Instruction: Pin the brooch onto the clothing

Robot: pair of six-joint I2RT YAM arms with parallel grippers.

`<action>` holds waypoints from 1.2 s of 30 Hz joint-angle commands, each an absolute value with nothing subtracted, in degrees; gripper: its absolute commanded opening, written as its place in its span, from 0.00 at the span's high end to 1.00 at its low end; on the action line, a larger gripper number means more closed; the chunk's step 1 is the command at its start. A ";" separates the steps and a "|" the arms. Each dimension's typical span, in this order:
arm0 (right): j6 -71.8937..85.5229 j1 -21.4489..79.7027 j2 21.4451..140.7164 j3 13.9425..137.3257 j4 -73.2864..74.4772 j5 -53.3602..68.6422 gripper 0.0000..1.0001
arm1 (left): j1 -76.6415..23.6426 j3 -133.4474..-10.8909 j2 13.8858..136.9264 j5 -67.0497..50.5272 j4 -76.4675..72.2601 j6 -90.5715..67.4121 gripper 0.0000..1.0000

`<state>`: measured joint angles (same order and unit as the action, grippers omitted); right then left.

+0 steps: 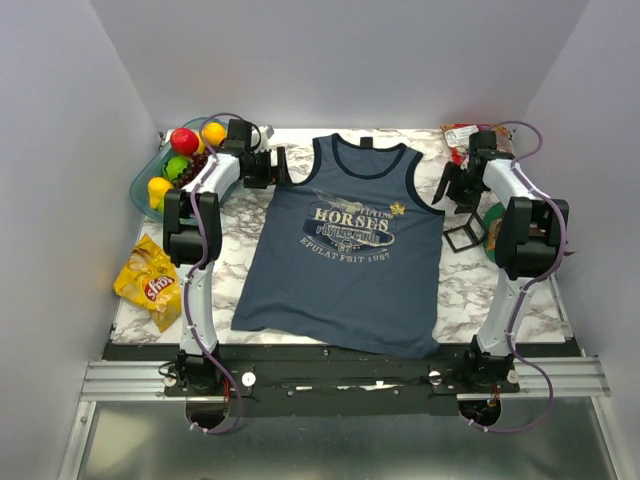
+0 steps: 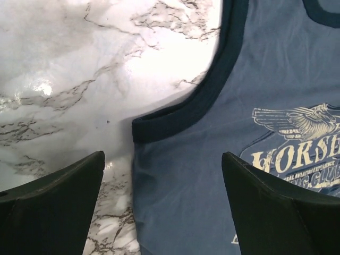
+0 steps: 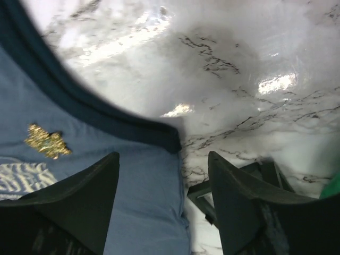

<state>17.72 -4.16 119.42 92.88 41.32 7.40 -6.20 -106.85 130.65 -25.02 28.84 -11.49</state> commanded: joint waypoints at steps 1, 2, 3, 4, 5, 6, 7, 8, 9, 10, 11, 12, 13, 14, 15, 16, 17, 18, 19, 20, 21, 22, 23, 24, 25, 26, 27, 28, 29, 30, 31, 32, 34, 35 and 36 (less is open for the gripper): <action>16.09 -3.34 113.21 92.11 38.94 10.02 0.23 | -8.08 -104.95 124.81 -24.43 27.78 -10.99 0.01; 15.91 -2.99 112.59 91.67 38.33 10.54 0.23 | -8.43 -104.77 124.28 -24.43 27.60 -10.90 0.01; 15.82 -2.81 111.02 90.63 37.80 10.98 0.23 | -8.87 -104.50 122.97 -24.52 27.42 -10.81 0.01; 15.39 -2.55 110.22 90.09 37.18 11.60 0.23 | -9.66 -103.46 122.18 -24.43 27.25 -10.64 0.01; 15.29 -2.20 109.34 89.48 36.13 13.17 0.23 | -10.10 -102.66 121.30 -24.52 26.46 -10.37 0.01; 15.21 -2.02 107.86 89.04 35.69 13.88 0.23 | -10.54 -101.87 119.37 -24.35 25.93 -10.11 0.01; 15.29 -1.93 106.97 88.34 35.34 14.41 0.23 | -11.42 -100.21 118.22 -24.17 25.41 -9.93 0.01; 15.38 -1.67 106.09 87.98 34.72 14.94 0.23 | -11.77 -99.33 116.99 -24.00 24.44 -9.50 0.01; 15.55 -1.58 105.04 87.37 34.19 15.29 0.23 | -12.13 -98.27 113.94 -23.65 23.74 -9.41 0.01; 16.08 -1.58 102.33 85.80 33.58 15.73 0.23 | -12.39 -95.65 111.99 -23.29 22.77 -9.49 0.01; 16.34 -1.58 100.83 85.00 32.36 15.82 0.23 | -12.48 -93.80 109.97 -23.29 20.15 -9.75 0.01; 16.70 -1.58 98.98 84.12 31.82 15.47 0.23 | -12.39 -91.95 105.51 -23.55 18.82 -10.36 0.01; 17.31 -1.58 95.57 83.07 31.21 14.86 0.23 | -12.39 -88.28 103.12 -22.68 17.42 -10.63 0.01; 17.75 -1.58 93.19 80.53 29.72 12.16 0.23 | -12.04 -86.24 100.75 -21.89 14.88 -10.55 0.01; 18.19 -1.58 91.08 78.85 28.75 10.56 0.22 | -11.78 -84.22 96.55 -20.93 13.81 -10.46 0.01; 18.72 -1.58 88.88 77.27 27.87 8.81 0.22 | -11.43 -80.54 94.59 -20.05 12.93 -10.46 0.01; 18.89 -1.58 84.42 74.21 26.38 6.00 0.22 | -10.64 -78.68 92.83 -18.73 11.79 -11.24 0.01; 18.90 -1.58 82.46 72.79 25.76 4.67 0.22 | -8.63 -76.92 89.94 -18.63 11.17 -12.56 0.01; 18.81 -1.58 80.09 71.29 25.06 3.70 0.22 | -7.31 -73.77 88.43 -18.98 10.73 -14.74 0.01; 18.72 -1.58 76.24 69.45 23.40 2.56 0.22 | -6.34 -72.17 87.03 -19.42 9.77 -15.81 0.01; 18.37 -1.58 73.94 66.21 22.33 2.55 0.22 | -4.94 -70.77 83.88 -19.42 9.41 -16.43 0.01; 17.93 -1.58 71.91 64.01 21.19 2.55 0.22 | -4.75 -68.40 82.11 -19.42 9.23 -16.44 0.01; 17.84 -1.58 70.07 62.07 18.75 2.90 0.22 | -4.66 -67.16 80.44 -19.25 8.97 -15.74 0.01; 17.58 -1.58 65.96 58.05 17.50 3.07 0.22 | -4.75 -65.93 76.42 -18.55 8.01 -15.82 0.01; 16.97 -1.58 64.18 56.09 16.10 3.25 0.22 | -4.83 -62.35 74.29 -17.85 6.87 -16.34 0.01; 16.53 -1.58 62.16 54.42 13.82 3.51 0.21 | -4.83 -60.31 71.92 -17.23 3.38 -17.74 0.01; 16.09 -1.58 60.57 52.66 12.84 3.52 0.21 | -4.92 -58.29 67.63 -15.83 1.69 -18.28 0.01; 15.30 -1.58 57.60 49.95 11.96 3.52 0.21 | -5.10 -54.62 65.59 -14.86 0.28 -18.72 0.01; 15.21 -1.58 56.35 48.53 10.56 3.52 0.21 | -5.18 -53.01 63.74 -13.90 -2.26 -18.89 0.01; 14.94 -1.58 55.38 47.65 10.11 3.69 0.21 | -5.27 -51.78 60.85 -13.10 -2.81 -19.24 0.01; 14.59 -1.58 53.63 46.85 9.67 3.87 0.21 | -5.36 -50.11 59.69 -11.36 -3.25 -19.42 0.01; 14.42 -1.58 53.00 45.71 9.32 4.39 0.21 | -5.54 -49.66 58.81 -10.82 -3.51 -19.51 0.01; 14.33 -1.58 51.69 45.00 9.32 4.83 0.21 | -5.80 -49.66 57.05 -10.29 -3.08 -19.34 0.01; 14.33 -1.58 51.42 44.48 9.32 5.27 0.21 | -6.15 -49.75 56.78 -10.20 -2.82 -19.42 0.01; 14.33 -1.58 51.24 44.04 9.14 5.45 0.21 | -6.24 -49.83 56.17 -10.28 -2.81 -19.34 0.01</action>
<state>15.84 -1.50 53.08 45.71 13.19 5.28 -5.45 -50.06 58.17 -14.00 1.10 -18.55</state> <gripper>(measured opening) 0.791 0.988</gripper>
